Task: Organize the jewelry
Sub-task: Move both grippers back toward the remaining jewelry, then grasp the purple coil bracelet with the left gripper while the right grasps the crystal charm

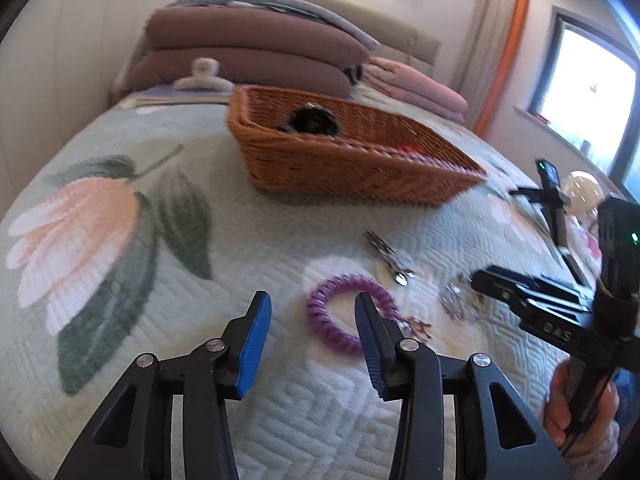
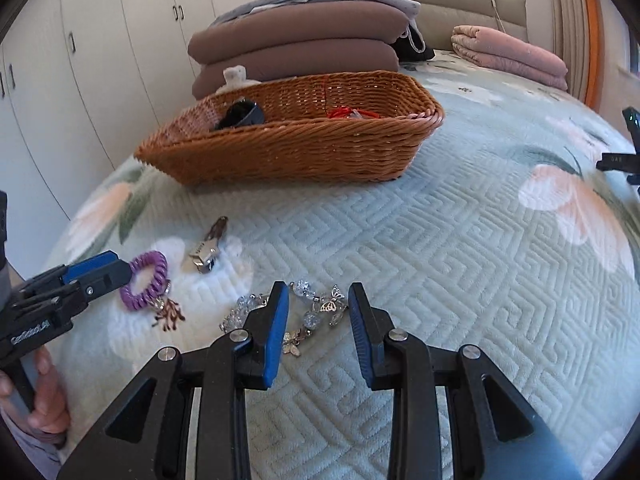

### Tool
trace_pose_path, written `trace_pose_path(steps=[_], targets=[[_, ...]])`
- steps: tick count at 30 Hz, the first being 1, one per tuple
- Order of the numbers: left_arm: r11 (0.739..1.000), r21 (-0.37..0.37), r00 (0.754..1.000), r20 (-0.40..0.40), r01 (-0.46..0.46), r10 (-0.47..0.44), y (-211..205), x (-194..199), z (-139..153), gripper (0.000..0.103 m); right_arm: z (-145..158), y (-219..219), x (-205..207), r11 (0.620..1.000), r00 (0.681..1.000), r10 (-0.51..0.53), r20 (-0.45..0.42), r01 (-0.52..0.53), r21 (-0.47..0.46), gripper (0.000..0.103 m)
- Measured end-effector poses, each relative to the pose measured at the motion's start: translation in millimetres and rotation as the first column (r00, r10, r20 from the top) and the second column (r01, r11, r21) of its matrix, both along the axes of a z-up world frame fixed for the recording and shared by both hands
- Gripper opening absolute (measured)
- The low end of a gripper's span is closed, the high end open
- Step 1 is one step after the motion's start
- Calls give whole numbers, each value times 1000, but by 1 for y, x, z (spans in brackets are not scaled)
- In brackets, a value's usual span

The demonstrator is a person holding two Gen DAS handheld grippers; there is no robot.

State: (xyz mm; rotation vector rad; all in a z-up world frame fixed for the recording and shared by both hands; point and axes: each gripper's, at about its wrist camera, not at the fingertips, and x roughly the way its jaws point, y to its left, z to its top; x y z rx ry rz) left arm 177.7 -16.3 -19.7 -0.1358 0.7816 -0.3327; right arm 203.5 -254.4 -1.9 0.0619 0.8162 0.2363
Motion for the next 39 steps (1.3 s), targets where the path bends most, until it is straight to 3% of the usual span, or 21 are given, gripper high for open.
trace_pose_path(steps=[6, 8, 10, 14, 16, 18, 34, 39], targets=[[997, 69, 1000, -15, 19, -18, -13, 1, -4, 44, -3, 3, 3, 999, 1000, -3, -23, 2, -37, 33], [997, 78, 1000, -14, 21, -20, -14, 1, -4, 38, -5, 12, 6, 996, 1000, -3, -28, 0, -87, 34], [995, 96, 1000, -12, 29, -28, -18, 0, -4, 23, -7, 22, 7, 989, 1000, -1, -25, -3, -151, 36], [990, 136, 999, 4, 34, -34, -24, -2, -4, 12, -9, 34, 5, 973, 1000, -2, -6, 1, -231, 33], [991, 132, 999, 7, 33, -34, -23, -2, -3, 11, -8, 31, 4, 975, 1000, -9, 1, 9, -222, 19], [992, 125, 999, 13, 30, -32, -21, -3, -2, 11, -7, 29, 2, 979, 1000, -13, 7, 14, -203, 12], [999, 21, 997, 73, -28, 27, 0, -8, 8, 10, 6, 21, -11, 991, 996, -19, 88, 31, -133, 11], [999, -8, 993, 110, -47, 48, 5, -14, 16, 10, 18, 9, -21, 998, 988, -28, 149, 37, -58, 11]])
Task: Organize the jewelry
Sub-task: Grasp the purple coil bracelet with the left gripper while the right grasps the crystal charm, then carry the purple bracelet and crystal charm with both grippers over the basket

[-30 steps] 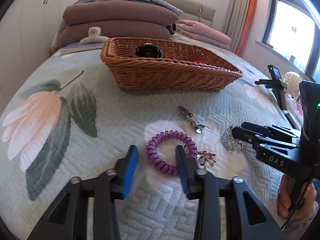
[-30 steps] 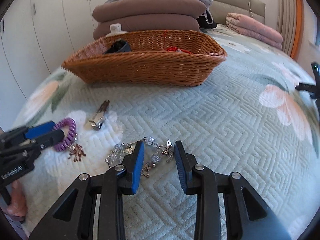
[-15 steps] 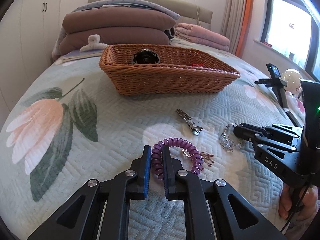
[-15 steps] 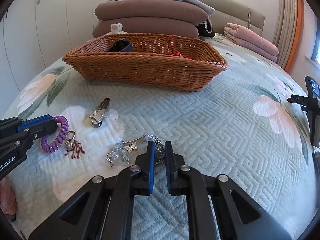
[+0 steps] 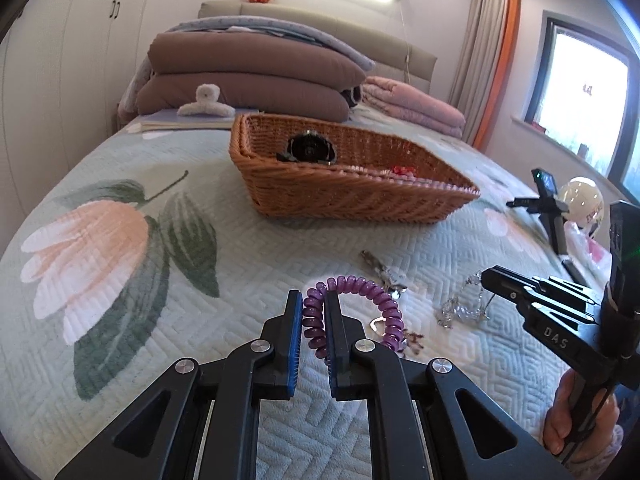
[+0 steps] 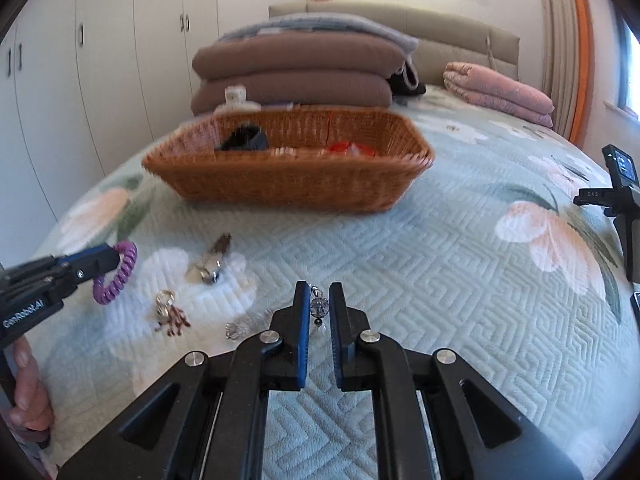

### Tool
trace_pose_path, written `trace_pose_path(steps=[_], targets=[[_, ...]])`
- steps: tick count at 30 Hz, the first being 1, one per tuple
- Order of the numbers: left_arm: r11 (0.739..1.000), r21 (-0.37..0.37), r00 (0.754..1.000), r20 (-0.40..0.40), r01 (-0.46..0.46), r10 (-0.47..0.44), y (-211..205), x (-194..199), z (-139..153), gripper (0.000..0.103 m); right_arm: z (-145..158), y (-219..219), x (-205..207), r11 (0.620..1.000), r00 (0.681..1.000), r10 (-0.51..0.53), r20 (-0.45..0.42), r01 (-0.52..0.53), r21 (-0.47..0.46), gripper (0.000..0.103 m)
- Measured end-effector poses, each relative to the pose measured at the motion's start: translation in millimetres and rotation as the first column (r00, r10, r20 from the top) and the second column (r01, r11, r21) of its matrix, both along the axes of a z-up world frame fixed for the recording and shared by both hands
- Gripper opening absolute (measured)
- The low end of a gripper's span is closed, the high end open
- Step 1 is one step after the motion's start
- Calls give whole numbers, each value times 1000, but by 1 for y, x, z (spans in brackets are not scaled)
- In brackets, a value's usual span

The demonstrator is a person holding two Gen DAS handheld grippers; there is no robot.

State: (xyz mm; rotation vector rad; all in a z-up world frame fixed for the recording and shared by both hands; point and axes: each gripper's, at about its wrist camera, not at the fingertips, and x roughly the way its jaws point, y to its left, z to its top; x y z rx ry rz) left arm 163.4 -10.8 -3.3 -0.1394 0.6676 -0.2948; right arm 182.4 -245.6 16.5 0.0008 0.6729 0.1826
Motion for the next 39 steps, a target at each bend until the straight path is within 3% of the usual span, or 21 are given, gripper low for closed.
trace_pose_path(steps=[9, 15, 19, 25, 29, 34, 39], targets=[[997, -78, 998, 54, -20, 24, 16, -5, 25, 10, 40, -17, -17, 995, 994, -9, 104, -2, 101, 11], [996, -91, 992, 122, -15, 26, 15, 2, 63, 10, 83, -16, -12, 995, 985, 1, 172, -18, 96, 11], [995, -95, 982, 185, -13, 30, 16, 21, 96, 10, 118, -8, 4, 996, 973, 19, 231, -39, 81, 11], [993, -114, 975, 218, -16, 41, 17, 68, 120, 10, 150, -8, 58, 986, 964, 45, 263, -86, 144, 11], [992, -116, 974, 217, -40, 65, 14, 105, 118, 10, 145, -8, 110, 981, 976, 46, 215, -84, 175, 11], [991, -130, 985, 167, -32, 53, 9, 137, 91, 10, 115, -4, 170, 978, 991, 35, 129, -61, 198, 11], [999, -50, 995, 100, -8, 13, -7, 148, 60, 10, 84, 3, 206, 975, 999, 27, 46, -37, 220, 11]])
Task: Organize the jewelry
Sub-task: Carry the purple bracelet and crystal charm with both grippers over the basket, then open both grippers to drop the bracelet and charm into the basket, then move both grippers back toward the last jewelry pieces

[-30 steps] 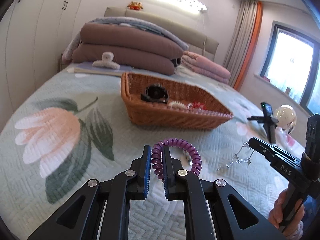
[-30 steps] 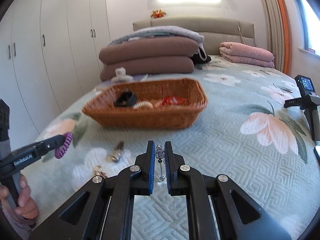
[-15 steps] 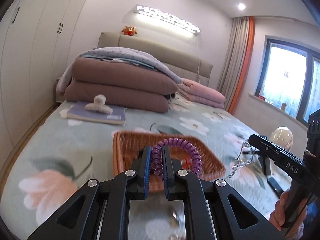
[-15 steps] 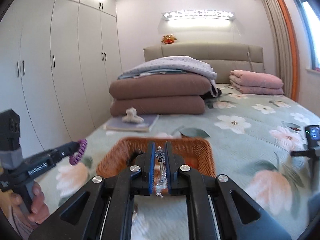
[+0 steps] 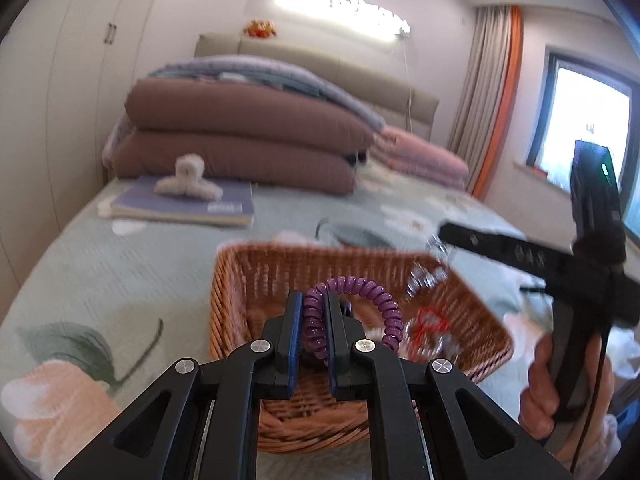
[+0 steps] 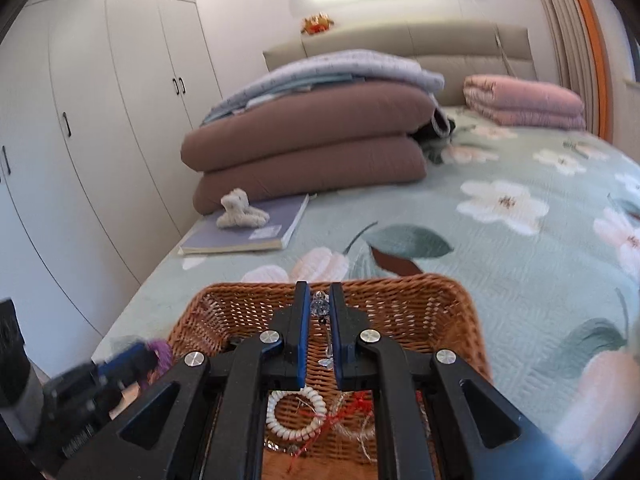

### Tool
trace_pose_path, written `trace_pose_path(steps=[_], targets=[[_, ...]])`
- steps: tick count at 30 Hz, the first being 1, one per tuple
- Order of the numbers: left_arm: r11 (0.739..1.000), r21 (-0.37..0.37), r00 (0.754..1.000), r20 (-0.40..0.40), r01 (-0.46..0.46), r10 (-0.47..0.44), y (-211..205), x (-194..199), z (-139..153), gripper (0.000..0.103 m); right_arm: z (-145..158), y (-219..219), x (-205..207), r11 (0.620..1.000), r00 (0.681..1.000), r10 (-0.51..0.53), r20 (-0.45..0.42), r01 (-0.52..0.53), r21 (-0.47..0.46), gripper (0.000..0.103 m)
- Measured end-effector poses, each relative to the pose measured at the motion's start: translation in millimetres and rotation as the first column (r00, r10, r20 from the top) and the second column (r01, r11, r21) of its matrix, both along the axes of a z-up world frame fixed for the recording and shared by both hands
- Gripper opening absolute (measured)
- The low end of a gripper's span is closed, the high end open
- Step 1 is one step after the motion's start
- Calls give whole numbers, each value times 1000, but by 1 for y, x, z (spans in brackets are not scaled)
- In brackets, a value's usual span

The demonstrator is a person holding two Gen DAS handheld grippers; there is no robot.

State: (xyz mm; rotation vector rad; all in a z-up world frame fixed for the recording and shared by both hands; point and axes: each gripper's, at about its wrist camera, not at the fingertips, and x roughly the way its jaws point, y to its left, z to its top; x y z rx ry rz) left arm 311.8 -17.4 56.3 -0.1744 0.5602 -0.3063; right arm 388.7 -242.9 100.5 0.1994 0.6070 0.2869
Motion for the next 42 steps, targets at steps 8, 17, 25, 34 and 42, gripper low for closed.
trace_pose_path(steps=[8, 17, 25, 34, 42], targets=[[997, 76, 996, -92, 12, -4, -12, 11, -24, 10, -32, 5, 14, 999, 994, -8, -105, 3, -45, 11], [995, 97, 993, -120, 29, -17, -17, 11, -33, 11, -42, -3, 14, 1000, 991, -7, -135, 5, -19, 12], [996, 78, 994, -102, 36, -28, -15, 7, -33, 18, -39, -1, 4, 999, 995, 1, -95, -4, -32, 16], [1000, 21, 1000, -6, 12, -12, -4, -10, -15, 63, -23, -5, -18, 1000, 999, -3, 40, 3, -18, 37], [996, -80, 990, 138, -25, 36, 23, -51, 25, 63, 26, -5, -91, 1000, 959, -15, 283, 11, 14, 37]])
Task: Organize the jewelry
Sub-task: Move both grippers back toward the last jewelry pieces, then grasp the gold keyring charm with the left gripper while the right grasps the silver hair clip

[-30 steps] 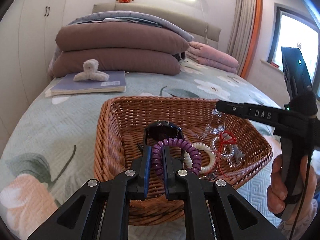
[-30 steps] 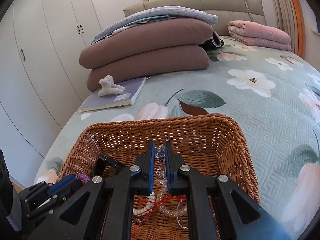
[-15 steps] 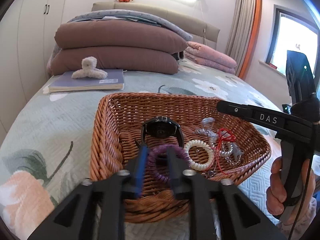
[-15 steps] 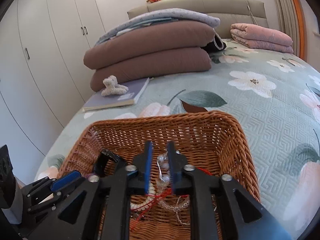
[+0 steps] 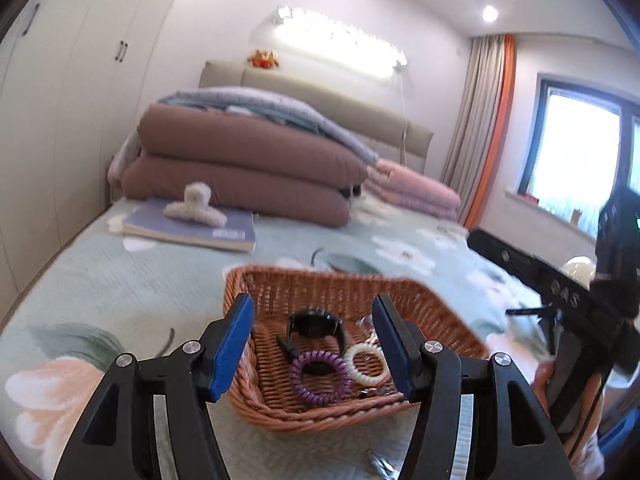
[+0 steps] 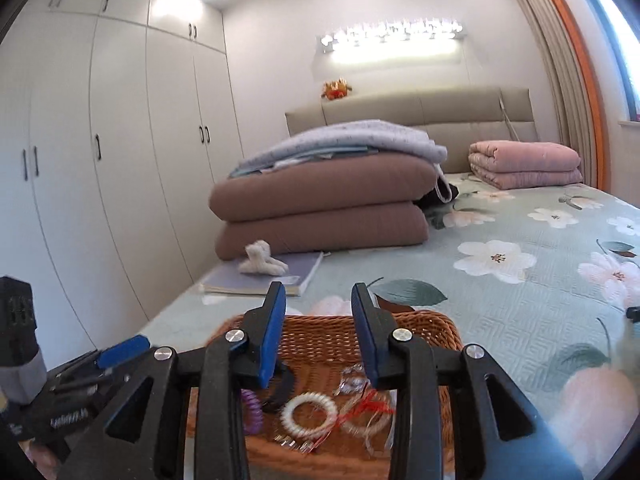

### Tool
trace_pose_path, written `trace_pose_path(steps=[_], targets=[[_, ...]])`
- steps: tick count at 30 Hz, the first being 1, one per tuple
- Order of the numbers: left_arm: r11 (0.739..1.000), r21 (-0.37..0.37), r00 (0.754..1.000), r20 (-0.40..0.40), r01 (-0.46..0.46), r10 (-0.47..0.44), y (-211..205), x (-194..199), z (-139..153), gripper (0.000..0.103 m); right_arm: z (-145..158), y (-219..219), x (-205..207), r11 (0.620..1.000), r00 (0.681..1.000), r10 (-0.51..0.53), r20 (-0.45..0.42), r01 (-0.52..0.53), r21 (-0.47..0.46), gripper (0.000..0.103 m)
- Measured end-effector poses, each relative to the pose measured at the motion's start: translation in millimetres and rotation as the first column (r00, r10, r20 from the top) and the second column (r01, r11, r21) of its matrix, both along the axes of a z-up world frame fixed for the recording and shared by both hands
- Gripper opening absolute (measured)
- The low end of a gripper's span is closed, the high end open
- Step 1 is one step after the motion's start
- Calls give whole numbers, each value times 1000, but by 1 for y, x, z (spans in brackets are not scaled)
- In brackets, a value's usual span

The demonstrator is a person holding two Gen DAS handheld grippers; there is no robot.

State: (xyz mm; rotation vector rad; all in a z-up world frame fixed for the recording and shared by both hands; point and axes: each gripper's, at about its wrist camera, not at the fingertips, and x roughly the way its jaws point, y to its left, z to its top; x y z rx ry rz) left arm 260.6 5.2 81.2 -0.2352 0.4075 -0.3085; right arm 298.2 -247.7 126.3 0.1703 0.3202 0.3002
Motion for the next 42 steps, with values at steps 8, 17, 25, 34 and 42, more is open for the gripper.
trace_pose_path(steps=[8, 17, 25, 34, 42], targets=[[997, 5, 997, -33, 73, -72, 12, -80, -14, 63, -30, 8, -67, 990, 981, 137, -134, -135, 30, 37], [989, 74, 975, -192, 127, -110, -9, -115, -61, 63, -85, 39, -91, 979, 939, 177, -295, -197, -41, 37], [953, 178, 942, -275, 247, -192, -45, -115, -87, 62, -121, 41, -68, 967, 868, 228, -441, -253, 2, 37], [943, 196, 933, -299, 268, -202, -55, -116, -89, 56, -131, 49, -62, 971, 852, 188, -489, -237, -39, 37], [952, 138, 905, -374, 273, -205, -57, -107, -96, 47, -135, 66, -48, 963, 831, 145, -537, -243, -115, 36]])
